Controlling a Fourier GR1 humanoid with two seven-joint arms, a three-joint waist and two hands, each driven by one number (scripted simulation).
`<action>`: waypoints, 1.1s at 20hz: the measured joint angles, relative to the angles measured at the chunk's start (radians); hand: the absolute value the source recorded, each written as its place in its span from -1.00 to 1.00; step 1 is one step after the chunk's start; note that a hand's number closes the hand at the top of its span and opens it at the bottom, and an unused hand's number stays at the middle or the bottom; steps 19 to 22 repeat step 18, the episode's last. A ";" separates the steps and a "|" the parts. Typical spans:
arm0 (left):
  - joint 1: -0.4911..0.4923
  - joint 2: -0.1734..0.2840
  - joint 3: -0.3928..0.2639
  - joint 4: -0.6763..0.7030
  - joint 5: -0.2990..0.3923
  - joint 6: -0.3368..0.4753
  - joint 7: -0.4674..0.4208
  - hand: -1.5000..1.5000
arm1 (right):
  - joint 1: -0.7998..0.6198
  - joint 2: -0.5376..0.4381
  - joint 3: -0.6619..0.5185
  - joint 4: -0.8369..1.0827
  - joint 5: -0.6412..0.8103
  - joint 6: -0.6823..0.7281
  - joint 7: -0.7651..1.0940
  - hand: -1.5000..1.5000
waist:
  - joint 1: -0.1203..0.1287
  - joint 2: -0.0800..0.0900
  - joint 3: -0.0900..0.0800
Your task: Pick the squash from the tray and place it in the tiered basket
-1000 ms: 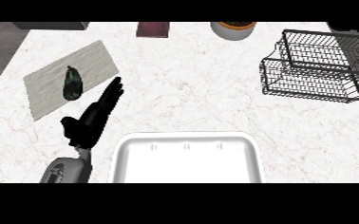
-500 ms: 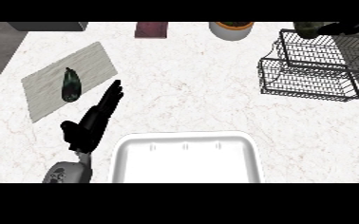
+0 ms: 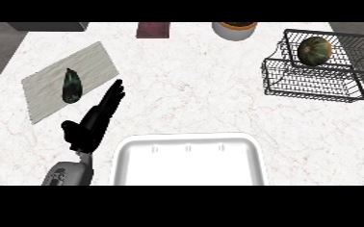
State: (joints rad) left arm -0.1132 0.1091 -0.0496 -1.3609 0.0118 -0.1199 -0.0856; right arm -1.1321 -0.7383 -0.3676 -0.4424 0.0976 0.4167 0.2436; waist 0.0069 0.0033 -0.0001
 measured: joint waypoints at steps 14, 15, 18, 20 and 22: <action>-0.008 -0.004 -0.003 -0.017 -0.004 0.000 0.010 0.00 | 0.155 -0.336 -0.248 0.135 -0.099 -0.136 -0.236 -1.00 | 0.015 0.014 0.005; -0.014 -0.003 0.000 -0.015 -0.002 -0.001 0.013 0.00 | 0.174 -0.363 -0.264 0.151 -0.110 -0.110 -0.250 -1.00 | 0.014 0.015 0.006; -0.007 0.001 0.002 -0.017 0.004 -0.012 0.005 0.00 | 0.234 -0.433 -0.296 0.194 -0.129 -0.041 -0.292 -1.00 | 0.015 0.017 0.007; -0.007 0.001 0.002 -0.017 0.004 -0.012 0.005 0.00 | 0.234 -0.433 -0.296 0.194 -0.129 -0.041 -0.292 -1.00 | 0.015 0.017 0.007; -0.007 0.001 0.002 -0.017 0.004 -0.012 0.005 0.00 | 0.234 -0.433 -0.296 0.194 -0.129 -0.041 -0.292 -1.00 | 0.015 0.017 0.007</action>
